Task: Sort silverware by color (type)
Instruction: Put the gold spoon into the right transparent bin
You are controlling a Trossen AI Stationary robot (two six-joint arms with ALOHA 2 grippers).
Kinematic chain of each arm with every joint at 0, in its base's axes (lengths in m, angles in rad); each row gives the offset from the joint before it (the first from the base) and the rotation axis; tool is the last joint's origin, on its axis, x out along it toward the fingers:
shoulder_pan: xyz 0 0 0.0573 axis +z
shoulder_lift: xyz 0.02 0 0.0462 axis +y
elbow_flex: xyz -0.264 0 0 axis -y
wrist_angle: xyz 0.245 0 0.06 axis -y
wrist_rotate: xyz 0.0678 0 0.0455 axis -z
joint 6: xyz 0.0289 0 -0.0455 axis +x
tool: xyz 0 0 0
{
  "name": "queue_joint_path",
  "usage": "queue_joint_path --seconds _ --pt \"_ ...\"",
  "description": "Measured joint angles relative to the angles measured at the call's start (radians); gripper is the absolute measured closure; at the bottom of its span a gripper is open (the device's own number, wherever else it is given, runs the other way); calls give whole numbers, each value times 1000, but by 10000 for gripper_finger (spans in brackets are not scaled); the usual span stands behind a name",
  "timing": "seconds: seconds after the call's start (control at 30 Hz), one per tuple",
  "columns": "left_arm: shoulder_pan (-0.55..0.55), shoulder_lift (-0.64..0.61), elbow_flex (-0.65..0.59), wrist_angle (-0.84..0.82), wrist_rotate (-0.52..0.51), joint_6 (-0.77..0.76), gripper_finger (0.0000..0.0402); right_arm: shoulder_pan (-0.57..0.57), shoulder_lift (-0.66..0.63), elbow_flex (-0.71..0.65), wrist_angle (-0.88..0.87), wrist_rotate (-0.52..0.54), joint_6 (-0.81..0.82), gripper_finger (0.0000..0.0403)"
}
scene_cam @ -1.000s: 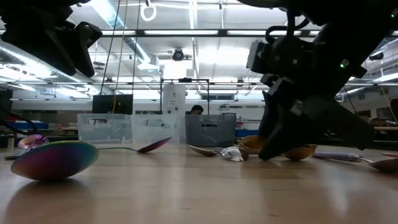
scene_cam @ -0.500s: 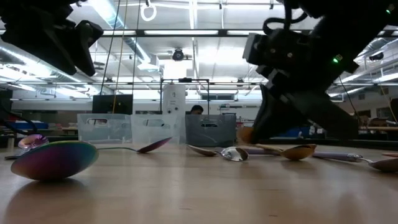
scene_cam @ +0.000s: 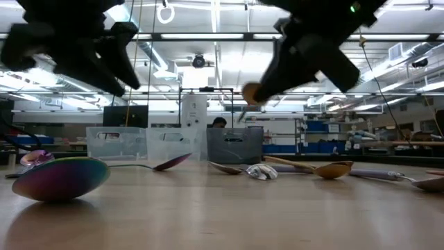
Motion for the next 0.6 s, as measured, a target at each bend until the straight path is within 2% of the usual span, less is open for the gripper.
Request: queue_joint_path --seconds 0.2,0.33,0.47,0.6 --pt "51 43 1 222 -54 146 220 -8 -59 0 119 -18 -56 392" --pt "54 56 2 348 -90 299 195 -19 -67 0 240 -128 -76 392" --pt "60 71 3 428 -47 408 169 -30 -67 0 323 -189 -96 392" --pt "77 95 2 419 -26 433 165 -30 -67 0 415 -214 -129 392"
